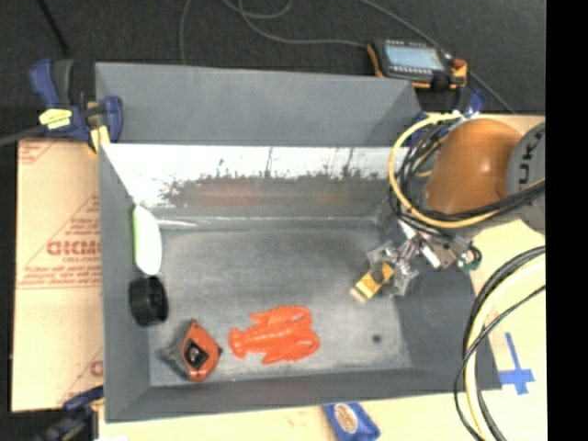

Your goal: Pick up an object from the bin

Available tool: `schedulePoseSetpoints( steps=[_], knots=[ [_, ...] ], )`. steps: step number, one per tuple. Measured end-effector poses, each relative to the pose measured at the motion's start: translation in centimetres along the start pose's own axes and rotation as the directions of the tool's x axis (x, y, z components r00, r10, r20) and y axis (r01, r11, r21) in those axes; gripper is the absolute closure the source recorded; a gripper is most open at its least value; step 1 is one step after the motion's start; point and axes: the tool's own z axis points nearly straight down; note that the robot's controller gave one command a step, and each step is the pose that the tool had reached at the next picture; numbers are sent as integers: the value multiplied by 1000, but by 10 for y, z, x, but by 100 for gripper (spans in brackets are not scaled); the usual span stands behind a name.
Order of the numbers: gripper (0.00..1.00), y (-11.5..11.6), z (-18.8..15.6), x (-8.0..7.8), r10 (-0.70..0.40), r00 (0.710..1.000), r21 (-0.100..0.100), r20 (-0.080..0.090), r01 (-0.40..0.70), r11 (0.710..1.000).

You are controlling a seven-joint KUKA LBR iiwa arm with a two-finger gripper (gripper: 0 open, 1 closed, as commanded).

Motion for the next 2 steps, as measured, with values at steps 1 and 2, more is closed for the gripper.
schedulePoseSetpoints(
  steps=[1, 2],
  knots=[
    [100, 0, -8, 0, 2, 1000, 0, -2, -2, 1000],
    [100, -1, -17, 1, 3, 1000, -1, -3, -3, 1000]
  ],
)
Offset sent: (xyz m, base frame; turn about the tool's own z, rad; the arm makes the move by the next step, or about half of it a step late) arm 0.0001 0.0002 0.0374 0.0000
